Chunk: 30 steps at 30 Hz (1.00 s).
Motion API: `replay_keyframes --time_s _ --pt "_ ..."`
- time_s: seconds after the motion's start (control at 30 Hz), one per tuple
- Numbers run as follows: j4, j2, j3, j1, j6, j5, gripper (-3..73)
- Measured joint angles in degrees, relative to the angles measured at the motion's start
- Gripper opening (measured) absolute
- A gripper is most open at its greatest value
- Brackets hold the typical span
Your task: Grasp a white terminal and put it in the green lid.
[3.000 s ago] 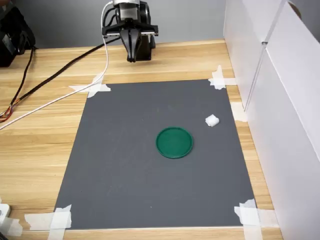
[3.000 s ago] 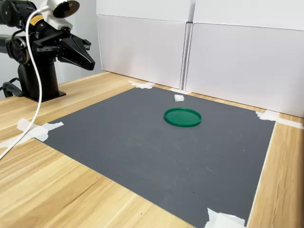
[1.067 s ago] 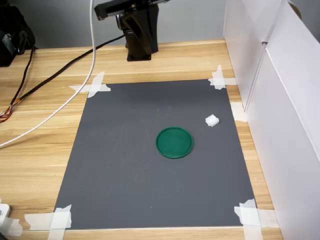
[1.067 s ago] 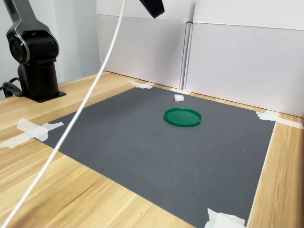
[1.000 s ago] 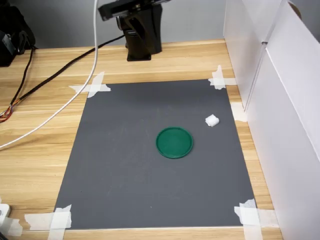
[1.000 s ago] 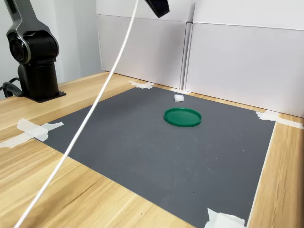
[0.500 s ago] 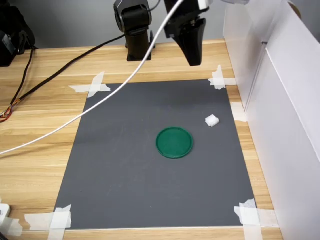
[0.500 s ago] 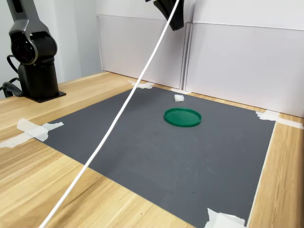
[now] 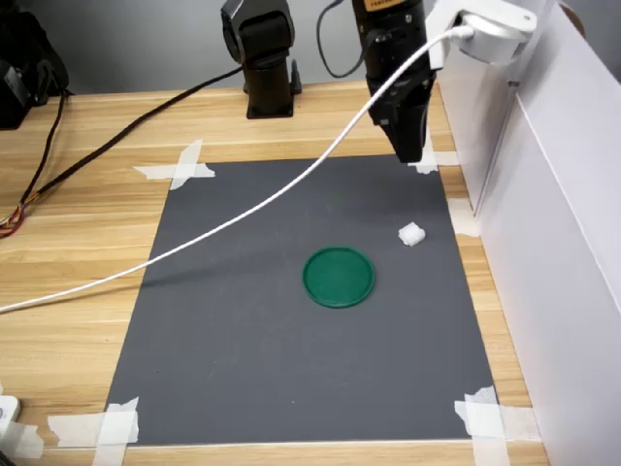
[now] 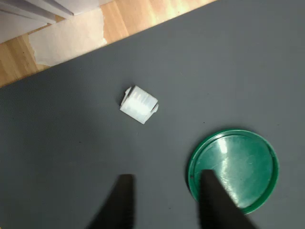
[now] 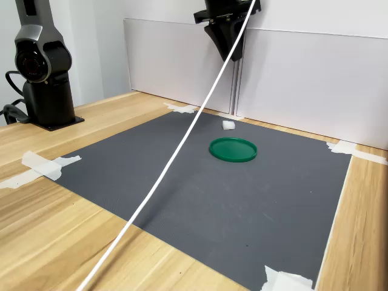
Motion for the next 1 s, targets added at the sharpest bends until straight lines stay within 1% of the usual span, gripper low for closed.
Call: replay_keyframes --time_s 0.13,0.2,0.23,0.37,0.47,0.63,0.8,1.0 --pt "0.2 1.1 0.0 0.0 2.2 -1.1 63.1" --pt "0.6 1.7 0.0 0.0 2.5 -1.5 68.2" --pt "0.9 1.9 0.0 0.0 2.7 -1.5 69.3" --pt "2.7 2.7 0.0 0.0 3.0 -1.1 70.8" --pt "2.9 4.1 0.0 0.0 3.1 -0.4 70.8" --pt "1.5 7.1 0.0 0.0 2.5 -0.5 70.9" --pt "1.4 9.4 0.0 0.0 2.3 -2.1 70.9" --pt "0.6 9.7 4.9 0.0 1.8 -6.8 70.9"
